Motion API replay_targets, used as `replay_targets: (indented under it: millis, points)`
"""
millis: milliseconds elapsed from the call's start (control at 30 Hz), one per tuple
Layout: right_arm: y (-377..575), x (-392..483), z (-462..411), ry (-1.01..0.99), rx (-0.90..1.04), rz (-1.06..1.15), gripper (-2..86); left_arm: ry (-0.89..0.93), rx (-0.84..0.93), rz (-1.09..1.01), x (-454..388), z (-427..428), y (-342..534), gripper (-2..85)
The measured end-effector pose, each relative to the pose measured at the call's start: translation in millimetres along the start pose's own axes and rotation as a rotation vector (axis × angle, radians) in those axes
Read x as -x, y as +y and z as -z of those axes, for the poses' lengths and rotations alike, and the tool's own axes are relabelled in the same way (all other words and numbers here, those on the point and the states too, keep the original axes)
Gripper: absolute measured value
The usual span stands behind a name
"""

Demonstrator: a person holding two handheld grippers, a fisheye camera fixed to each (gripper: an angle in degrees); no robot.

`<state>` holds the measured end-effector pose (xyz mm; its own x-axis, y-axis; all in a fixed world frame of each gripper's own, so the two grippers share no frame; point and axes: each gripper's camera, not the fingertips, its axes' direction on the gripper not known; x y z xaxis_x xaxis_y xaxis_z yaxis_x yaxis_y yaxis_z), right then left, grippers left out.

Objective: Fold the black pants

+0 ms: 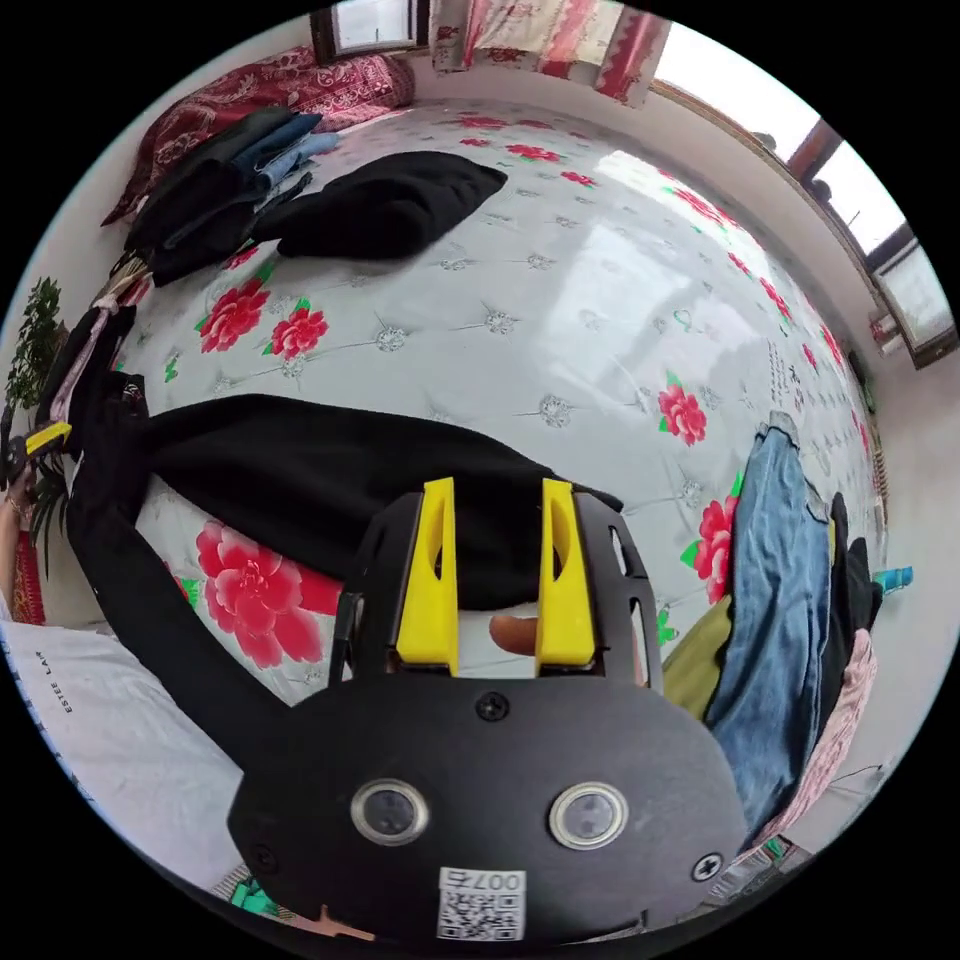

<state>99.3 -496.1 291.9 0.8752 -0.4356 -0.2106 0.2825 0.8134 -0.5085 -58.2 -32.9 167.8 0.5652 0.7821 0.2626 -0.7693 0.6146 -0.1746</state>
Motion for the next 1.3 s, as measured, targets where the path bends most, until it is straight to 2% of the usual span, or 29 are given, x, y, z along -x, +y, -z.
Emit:
replay_targets:
  millis: [133, 167, 200, 267, 333, 400, 500, 533, 633, 700, 767, 867, 967, 1067, 1167, 1300]
  points:
    - [-34.1, 21.3, -45.4, 0.029, 0.153, 0.162, 6.7, -0.028, 0.077, -0.066, 6.3, -40.9, -74.2, -0.8]
    - [-35.7, 29.0, -69.2, 0.020, 0.273, 0.220, 6.1, -0.034, 0.119, -0.077, 5.1, -56.2, -88.7, -0.7]
    - [-34.9, 31.0, -62.7, -0.023, 0.205, 0.238, 4.6, -0.040, 0.140, -0.083, 3.6, -64.0, -94.3, -0.7]
    - [-37.0, 32.5, -63.7, -0.005, 0.269, 0.275, 2.5, -0.092, 0.242, -0.101, -7.0, -95.9, -106.5, -0.8]
    - [-32.8, 33.5, -37.1, 0.077, 0.175, 0.301, 1.2, -0.161, 0.209, -0.155, -18.3, -94.8, -106.9, -0.9]
    - [-10.7, 27.9, 34.4, 0.184, -0.104, 0.260, 0.3, -0.207, 0.206, -0.183, -26.6, -94.2, -105.7, -0.9]
    - [41.6, 21.6, 103.0, 0.219, -0.336, 0.185, 0.0, -0.193, 0.143, -0.138, -23.0, -88.7, -96.3, -1.0]
    - [51.6, 20.3, 107.9, 0.208, -0.347, 0.170, 0.0, -0.163, 0.123, -0.095, -17.1, -86.5, -94.3, -0.9]
    - [91.8, 7.8, 75.5, 0.140, -0.239, 0.012, 0.1, -0.110, 0.115, -0.013, -6.4, -83.5, -95.7, -0.9]
    - [116.2, -7.6, 15.0, 0.138, -0.019, -0.181, 0.3, -0.107, 0.120, -0.003, -4.9, -82.3, -98.2, -0.9]
    - [129.9, -10.2, -9.2, 0.078, 0.064, -0.230, 0.9, -0.099, 0.141, -0.001, -3.3, -78.2, -101.9, -0.9]
    - [131.1, -6.1, 1.4, 0.073, -0.057, -0.275, 2.6, -0.140, 0.088, -0.006, 4.0, -53.5, -100.4, -0.7]
    - [97.5, -2.1, 10.0, 0.039, -0.121, -0.202, 5.1, -0.118, 0.044, -0.022, 19.1, -32.0, -97.0, 0.3]
    - [45.7, 13.5, 6.5, -0.044, -0.108, -0.046, 7.8, -0.097, 0.080, -0.046, 31.7, -34.0, -98.7, 3.9]
    - [6.4, 45.3, -13.3, -0.088, -0.009, 0.137, 9.1, -0.064, 0.158, -0.042, 39.2, -53.8, -107.3, 6.3]
    - [-6.7, 84.5, -65.9, 0.041, 0.197, 0.321, 8.6, -0.074, 0.228, -0.068, 37.0, -78.8, -123.1, 4.1]
